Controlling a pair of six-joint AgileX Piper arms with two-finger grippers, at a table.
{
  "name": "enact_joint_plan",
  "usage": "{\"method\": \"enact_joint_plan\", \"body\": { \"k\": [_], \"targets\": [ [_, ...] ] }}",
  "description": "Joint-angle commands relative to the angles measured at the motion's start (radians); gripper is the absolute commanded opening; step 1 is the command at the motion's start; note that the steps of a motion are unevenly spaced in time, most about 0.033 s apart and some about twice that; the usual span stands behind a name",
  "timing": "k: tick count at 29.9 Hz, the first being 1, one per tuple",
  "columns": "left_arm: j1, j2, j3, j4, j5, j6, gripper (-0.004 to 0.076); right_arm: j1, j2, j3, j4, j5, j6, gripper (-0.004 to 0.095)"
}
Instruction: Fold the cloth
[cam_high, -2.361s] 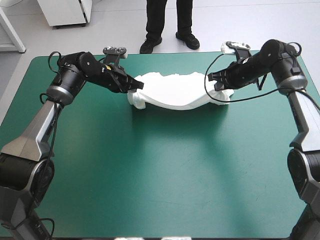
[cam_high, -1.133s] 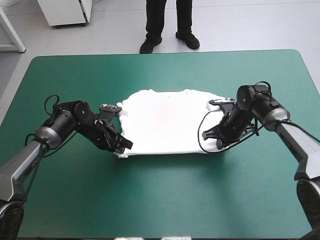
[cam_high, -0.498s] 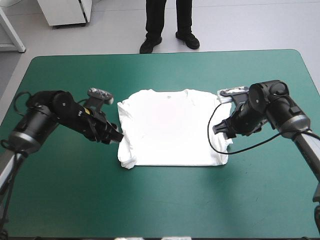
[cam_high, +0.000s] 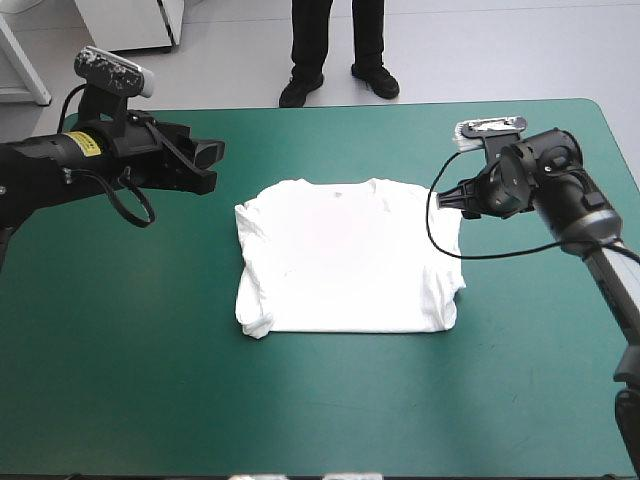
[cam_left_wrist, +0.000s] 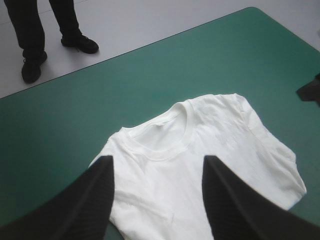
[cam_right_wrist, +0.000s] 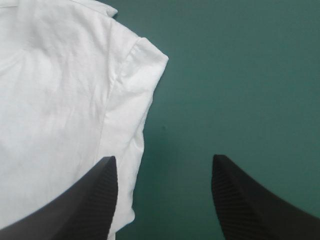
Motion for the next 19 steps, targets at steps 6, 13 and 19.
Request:
{"method": "enact_joint_plan", "body": {
  "k": [6,13,19],
  "targets": [
    [-0.004,-0.025,-0.03,-0.044,0.003,0.001,0.0395,-0.068,0.144,-0.033,0.048,-0.077,0.012,0.054],
    [-0.004,-0.025,-0.03,-0.04,0.004,0.001,0.0395,-0.069,0.24,-0.033,0.099,-0.104,-0.031,0.054],
    [-0.004,-0.025,-0.03,-0.04,0.004,0.001,0.0395,-0.069,0.299,-0.033,0.118,-0.13,-0.036,0.054]
  ]
}}
